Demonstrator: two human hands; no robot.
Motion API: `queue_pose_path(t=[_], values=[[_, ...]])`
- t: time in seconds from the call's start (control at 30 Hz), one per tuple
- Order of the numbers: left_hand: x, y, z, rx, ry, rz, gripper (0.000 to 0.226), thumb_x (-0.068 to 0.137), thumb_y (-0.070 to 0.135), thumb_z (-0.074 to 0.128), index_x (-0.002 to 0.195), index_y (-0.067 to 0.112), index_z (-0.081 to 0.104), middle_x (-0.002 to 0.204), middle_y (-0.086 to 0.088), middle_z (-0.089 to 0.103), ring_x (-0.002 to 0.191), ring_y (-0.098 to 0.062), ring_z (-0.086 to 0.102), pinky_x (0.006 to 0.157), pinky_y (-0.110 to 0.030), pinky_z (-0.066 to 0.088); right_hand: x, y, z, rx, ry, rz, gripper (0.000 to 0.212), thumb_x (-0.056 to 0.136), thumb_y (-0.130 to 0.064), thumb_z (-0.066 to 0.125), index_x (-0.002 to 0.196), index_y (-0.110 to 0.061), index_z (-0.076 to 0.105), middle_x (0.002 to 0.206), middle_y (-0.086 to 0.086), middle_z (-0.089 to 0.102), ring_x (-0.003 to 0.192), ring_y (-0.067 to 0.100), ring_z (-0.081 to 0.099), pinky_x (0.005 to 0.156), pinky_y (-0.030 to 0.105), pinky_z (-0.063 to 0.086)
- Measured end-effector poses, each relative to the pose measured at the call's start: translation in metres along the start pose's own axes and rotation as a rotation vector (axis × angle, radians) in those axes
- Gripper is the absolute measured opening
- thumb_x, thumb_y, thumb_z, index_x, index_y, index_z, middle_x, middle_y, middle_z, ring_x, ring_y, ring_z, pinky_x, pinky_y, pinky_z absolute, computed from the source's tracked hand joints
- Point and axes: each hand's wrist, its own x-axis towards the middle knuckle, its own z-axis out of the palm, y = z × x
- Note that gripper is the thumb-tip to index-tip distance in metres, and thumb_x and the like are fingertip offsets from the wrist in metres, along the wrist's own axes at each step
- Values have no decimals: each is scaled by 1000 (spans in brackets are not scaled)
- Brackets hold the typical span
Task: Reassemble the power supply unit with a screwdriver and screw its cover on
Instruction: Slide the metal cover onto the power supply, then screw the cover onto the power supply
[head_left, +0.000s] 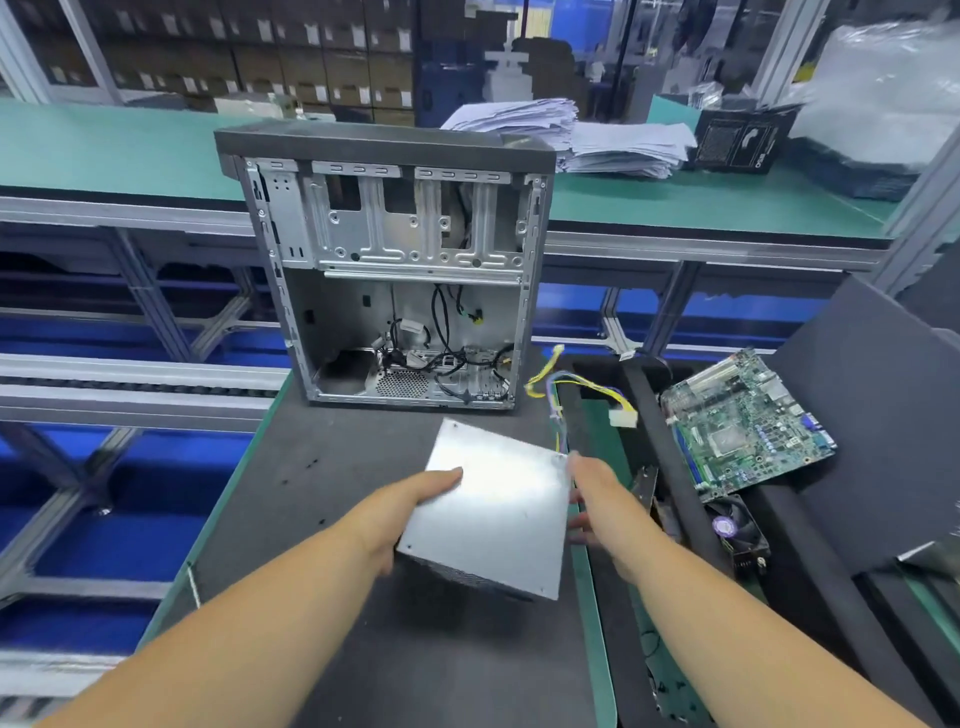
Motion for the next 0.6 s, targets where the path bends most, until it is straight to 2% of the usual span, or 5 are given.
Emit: queue_pose_path(t=[0.1,0.33,0.43,0.5,0.6], values=[[7,-20,0,-23,13,-48,73,44,63,87,109,31,74,123,0,69,121,-29,58,117,-50,25,6,2,16,-163,-100,-11,57,99,-59,33,145,-27,41,146,0,47,134,25,44,114,48,32],[7,-26,-7,121,16,-129,92,55,81,71,129,28,62,140,10,55,138,-19,40,117,-40,17,21,-2,33,-375,-50,-54,50,105,-43,25,136,-14,52,135,9,55,120,25,51,103,36,39],[9,-12,-9,433,98,-147,85,72,81,55,131,21,59,139,5,56,129,-22,49,100,-34,34,25,-2,36,-419,-43,-61,51,106,-42,24,135,-11,53,133,13,55,120,29,52,104,37,40],[13,-5,-13,661,157,-118,69,83,72,50,119,15,64,125,0,62,109,-23,61,89,-30,45,26,-4,38,-496,-24,-87,50,106,-41,27,130,-7,54,128,17,57,118,33,53,98,35,41],[18,-2,-19,743,164,-66,51,89,61,54,99,13,65,109,-3,65,93,-23,61,76,-29,44,27,-6,39,-559,-9,-84,50,105,-42,29,129,-6,54,129,19,57,117,34,53,94,35,41]])
